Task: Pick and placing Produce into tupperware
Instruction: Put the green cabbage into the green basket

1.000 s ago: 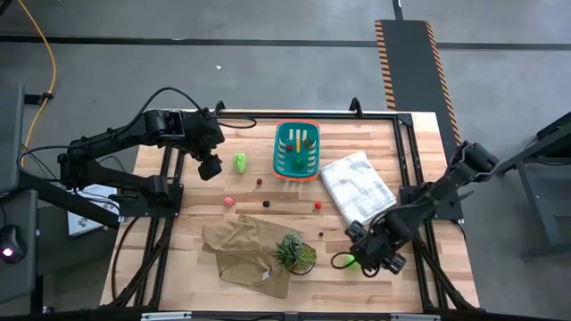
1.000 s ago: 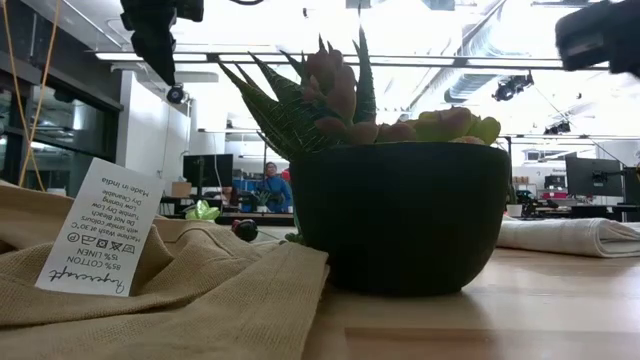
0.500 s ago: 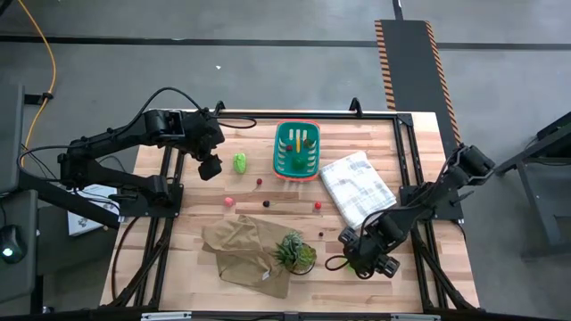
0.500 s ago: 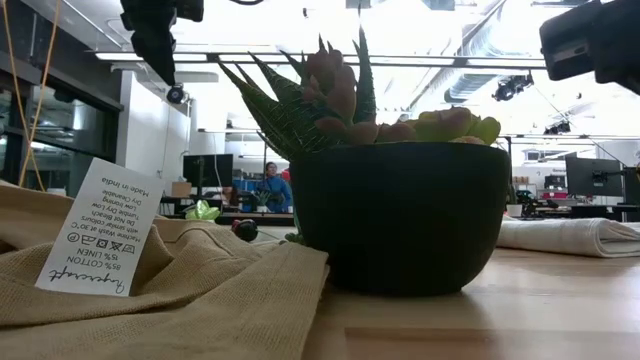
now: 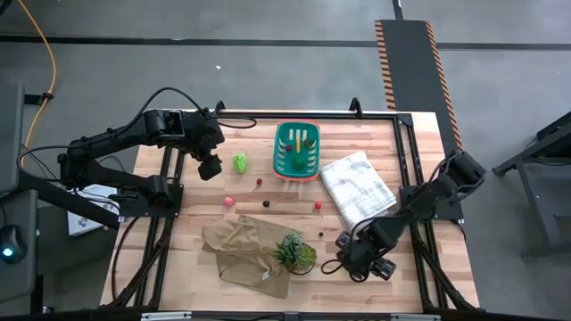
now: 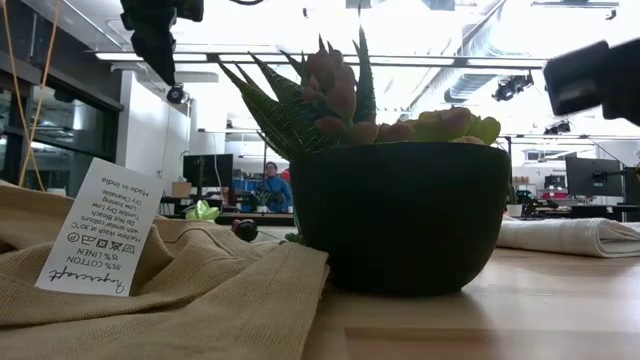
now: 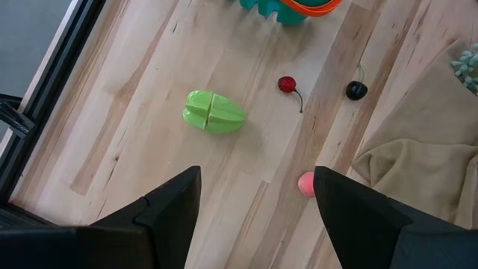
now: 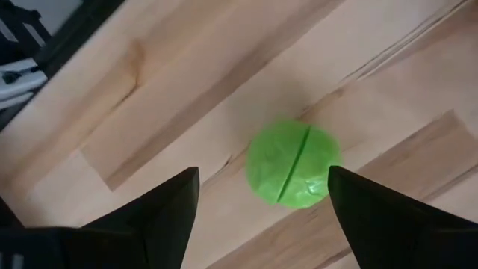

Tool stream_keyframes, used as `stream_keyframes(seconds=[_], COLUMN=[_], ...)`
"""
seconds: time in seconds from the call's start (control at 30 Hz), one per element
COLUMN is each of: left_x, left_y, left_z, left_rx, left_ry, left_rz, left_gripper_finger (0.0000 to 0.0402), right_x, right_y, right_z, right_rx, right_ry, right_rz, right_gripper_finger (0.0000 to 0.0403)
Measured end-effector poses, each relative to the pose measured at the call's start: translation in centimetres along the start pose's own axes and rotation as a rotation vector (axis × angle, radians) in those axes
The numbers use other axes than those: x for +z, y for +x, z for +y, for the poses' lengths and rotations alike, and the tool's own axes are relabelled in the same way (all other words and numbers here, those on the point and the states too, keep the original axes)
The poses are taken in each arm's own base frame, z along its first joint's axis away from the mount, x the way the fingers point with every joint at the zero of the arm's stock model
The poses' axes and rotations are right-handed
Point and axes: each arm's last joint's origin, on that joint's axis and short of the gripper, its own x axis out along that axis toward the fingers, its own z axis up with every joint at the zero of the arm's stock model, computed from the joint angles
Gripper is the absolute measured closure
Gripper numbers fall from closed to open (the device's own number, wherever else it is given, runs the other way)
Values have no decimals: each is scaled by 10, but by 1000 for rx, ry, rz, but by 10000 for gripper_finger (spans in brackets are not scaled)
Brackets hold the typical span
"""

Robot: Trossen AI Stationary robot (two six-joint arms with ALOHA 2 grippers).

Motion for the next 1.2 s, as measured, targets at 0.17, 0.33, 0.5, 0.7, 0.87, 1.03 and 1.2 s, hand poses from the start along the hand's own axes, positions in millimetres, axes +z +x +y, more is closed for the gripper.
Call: stream_keyframes(seconds=[0.17, 0.33, 0.5, 0.7, 0.87, 1.03, 1.2], left_x=[0, 0, 0, 0, 0, 0, 0], left_y=[0, 0, 0, 0, 0, 0, 0], left_z=[0, 0, 0, 0, 0, 0, 0], left_rx=[0, 0, 1, 0, 0, 0, 0], left_ry=[0, 0, -1, 0, 0, 0, 0], left_rz=[0, 1, 1, 1, 1, 1, 1], left_gripper_finger=[153, 153, 153, 153, 153, 153, 153], right_x=[1, 2, 3, 3, 2, 2, 2], right_y=[12, 15, 15, 15, 15, 15, 15], right_z=[-3, -6, -6, -6, -7, -7, -7], right_rx=[-3, -19, -21, -22, -21, -18, -2], right_ry=[5, 21, 27, 26, 31, 32, 32], right_rz=[36, 34, 28, 26, 28, 27, 23], right_gripper_finger=[115, 115, 115, 115, 115, 115, 115])
